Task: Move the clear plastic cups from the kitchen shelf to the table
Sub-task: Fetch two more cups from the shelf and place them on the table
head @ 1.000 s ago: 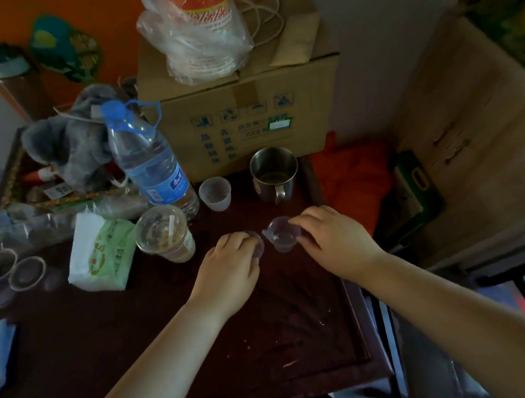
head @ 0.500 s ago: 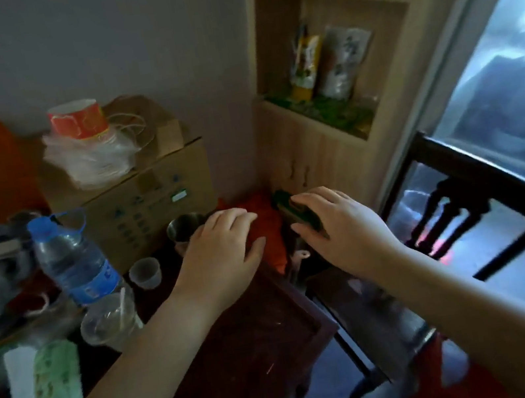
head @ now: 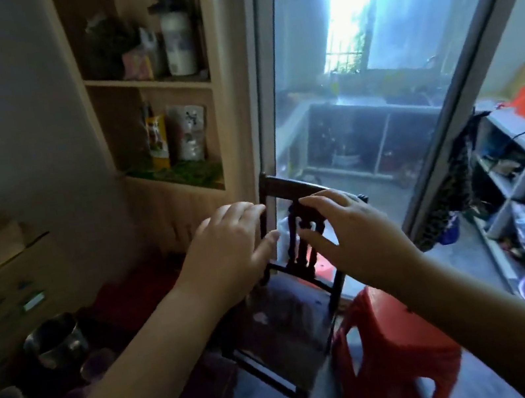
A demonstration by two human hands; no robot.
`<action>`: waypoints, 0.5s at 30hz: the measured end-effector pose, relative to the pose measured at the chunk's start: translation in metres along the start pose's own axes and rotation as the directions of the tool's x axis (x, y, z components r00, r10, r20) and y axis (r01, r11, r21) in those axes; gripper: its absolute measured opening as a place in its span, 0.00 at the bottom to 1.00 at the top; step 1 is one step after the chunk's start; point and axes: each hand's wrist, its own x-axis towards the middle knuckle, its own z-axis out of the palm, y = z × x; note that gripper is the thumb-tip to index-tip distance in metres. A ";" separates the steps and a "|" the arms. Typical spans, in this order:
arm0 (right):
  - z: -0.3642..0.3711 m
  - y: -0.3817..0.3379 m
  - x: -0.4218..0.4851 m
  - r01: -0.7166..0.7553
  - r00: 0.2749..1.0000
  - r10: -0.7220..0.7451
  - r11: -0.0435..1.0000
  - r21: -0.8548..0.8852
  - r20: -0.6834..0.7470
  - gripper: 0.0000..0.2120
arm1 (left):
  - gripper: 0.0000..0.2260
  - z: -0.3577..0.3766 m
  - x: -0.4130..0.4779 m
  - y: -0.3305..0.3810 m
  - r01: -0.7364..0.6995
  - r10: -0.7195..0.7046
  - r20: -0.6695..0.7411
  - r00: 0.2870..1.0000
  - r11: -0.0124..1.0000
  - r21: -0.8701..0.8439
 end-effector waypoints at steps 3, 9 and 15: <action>-0.040 0.038 -0.033 -0.086 0.995 0.082 0.995 -0.054 -0.063 0.22 | 0.22 0.013 0.027 0.057 -0.092 0.092 0.001 0.996 0.995 -0.031; -0.148 0.127 -0.130 -0.272 0.958 0.251 0.950 -0.156 -0.142 0.25 | 0.23 0.040 0.067 0.210 -0.290 0.288 -0.037 0.957 0.949 -0.121; -0.265 0.203 -0.260 -0.450 0.887 0.394 0.856 -0.255 -0.241 0.26 | 0.23 0.065 0.077 0.400 -0.495 0.491 -0.078 0.868 0.841 -0.216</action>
